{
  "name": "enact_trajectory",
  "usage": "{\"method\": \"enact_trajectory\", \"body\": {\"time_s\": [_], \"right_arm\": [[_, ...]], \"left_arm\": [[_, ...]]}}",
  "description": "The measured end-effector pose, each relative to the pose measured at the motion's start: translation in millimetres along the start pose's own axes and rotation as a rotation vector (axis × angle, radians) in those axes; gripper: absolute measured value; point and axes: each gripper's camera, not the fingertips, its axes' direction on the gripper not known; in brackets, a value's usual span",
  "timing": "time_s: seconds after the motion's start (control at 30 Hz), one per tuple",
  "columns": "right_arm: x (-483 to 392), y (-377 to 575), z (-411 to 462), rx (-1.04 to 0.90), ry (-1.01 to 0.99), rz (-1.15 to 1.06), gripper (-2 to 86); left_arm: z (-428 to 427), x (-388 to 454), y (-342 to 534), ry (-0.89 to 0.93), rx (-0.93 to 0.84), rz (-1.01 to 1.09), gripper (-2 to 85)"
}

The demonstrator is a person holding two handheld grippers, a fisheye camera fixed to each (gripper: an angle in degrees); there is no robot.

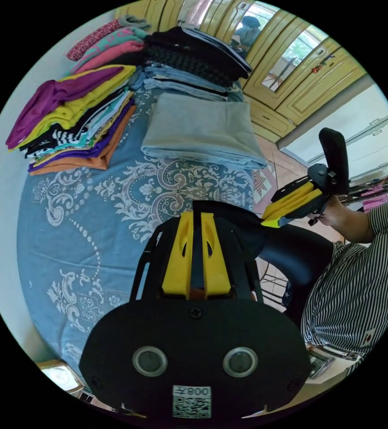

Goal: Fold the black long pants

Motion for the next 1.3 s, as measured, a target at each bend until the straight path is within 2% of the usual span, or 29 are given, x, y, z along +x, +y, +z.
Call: {"method": "enact_trajectory", "body": {"time_s": [0.27,0.5,0.67,0.87,1.07,1.3], "right_arm": [[-126,-47,18,-0.031,-0.144,-0.190,0.9],[-250,-96,91,-0.175,-0.269,-0.339,0.9],[-313,-125,154,-0.306,-0.325,-0.357,0.9],[-371,-153,228,-0.453,-0.305,-0.336,1.1],[-421,-181,285,-0.549,-0.289,-0.310,1.2],[-484,-208,330,-0.655,-0.267,-0.349,2.1]], "left_arm": [[-4,-14,210,0.015,0.190,-0.052,1.7],[36,-35,424,0.053,0.305,-0.193,1.7],[115,-55,589,0.120,0.334,-0.351,1.8],[222,-66,733,0.187,0.324,-0.505,2.0],[310,-63,841,0.216,0.313,-0.632,2.3],[368,-40,946,0.183,0.322,-0.776,2.0]]}}
